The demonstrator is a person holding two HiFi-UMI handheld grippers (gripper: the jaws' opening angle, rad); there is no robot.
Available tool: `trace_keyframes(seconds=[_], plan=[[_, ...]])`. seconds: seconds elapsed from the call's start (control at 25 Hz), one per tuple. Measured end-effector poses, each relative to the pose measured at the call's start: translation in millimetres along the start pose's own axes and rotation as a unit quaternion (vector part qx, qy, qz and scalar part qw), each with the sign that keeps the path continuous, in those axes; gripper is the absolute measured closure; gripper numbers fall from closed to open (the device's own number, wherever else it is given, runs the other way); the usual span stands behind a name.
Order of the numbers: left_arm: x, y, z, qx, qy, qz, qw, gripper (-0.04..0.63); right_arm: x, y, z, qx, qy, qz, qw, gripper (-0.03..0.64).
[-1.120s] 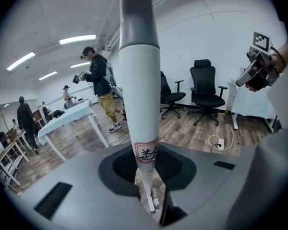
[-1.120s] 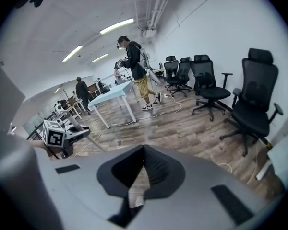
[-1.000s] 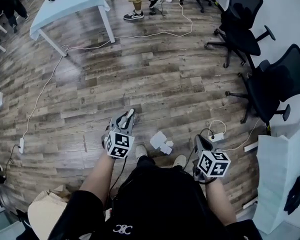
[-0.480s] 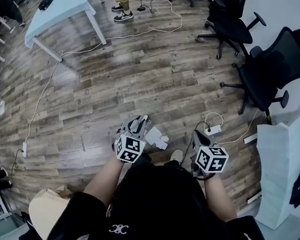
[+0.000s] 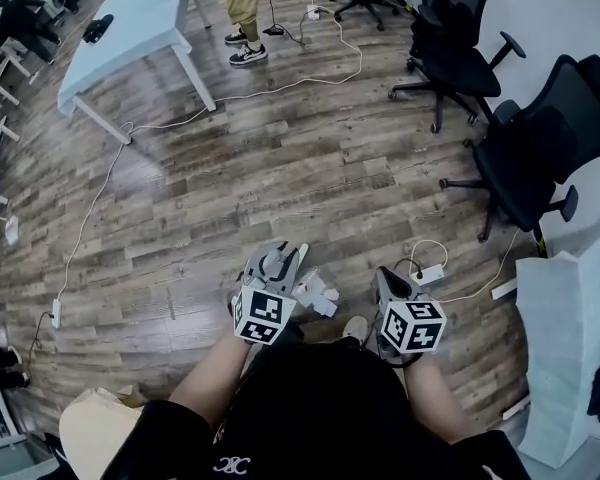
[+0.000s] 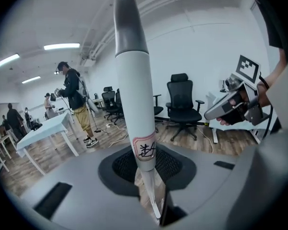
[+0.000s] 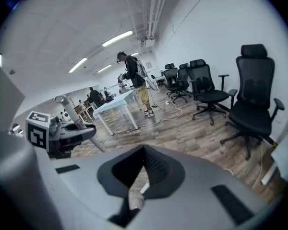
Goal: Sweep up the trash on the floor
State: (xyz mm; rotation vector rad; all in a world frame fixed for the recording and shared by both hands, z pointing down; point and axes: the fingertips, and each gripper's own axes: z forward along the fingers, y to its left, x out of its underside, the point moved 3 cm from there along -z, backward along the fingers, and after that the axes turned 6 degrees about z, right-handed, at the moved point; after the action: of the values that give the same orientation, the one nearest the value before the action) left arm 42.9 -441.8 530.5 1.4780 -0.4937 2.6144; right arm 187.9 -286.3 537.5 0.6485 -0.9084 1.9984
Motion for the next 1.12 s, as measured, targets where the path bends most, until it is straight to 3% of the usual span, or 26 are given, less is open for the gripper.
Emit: trace_keyframes(seconds=[0.16, 0.36, 0.56, 0.84, 1.12], plan=[[-33, 15, -11, -0.025, -0.027, -0.020, 0.9991, 0.520, -24, 18, 3, -0.018, -0.042, -0.053, 0.998, 0.601], [-76, 28, -24, -0.043, -0.071, -0.035, 0.9959, 0.522, -75, 46, -5, -0.035, -0.110, -0.123, 0.986, 0.601], [-116, 39, -38, -0.057, -0.119, -0.044, 0.9903, 0.522, -131, 73, -20, -0.060, -0.174, -0.137, 0.973, 0.601], [-171, 49, -61, -0.065, -0.179, -0.058, 0.9800, 0.523, -165, 107, -31, -0.099, -0.193, -0.183, 0.959, 0.603], [-202, 41, -73, -0.051, -0.212, -0.067, 0.9737, 0.523, -174, 123, -43, -0.109, -0.214, -0.185, 0.953, 0.603]])
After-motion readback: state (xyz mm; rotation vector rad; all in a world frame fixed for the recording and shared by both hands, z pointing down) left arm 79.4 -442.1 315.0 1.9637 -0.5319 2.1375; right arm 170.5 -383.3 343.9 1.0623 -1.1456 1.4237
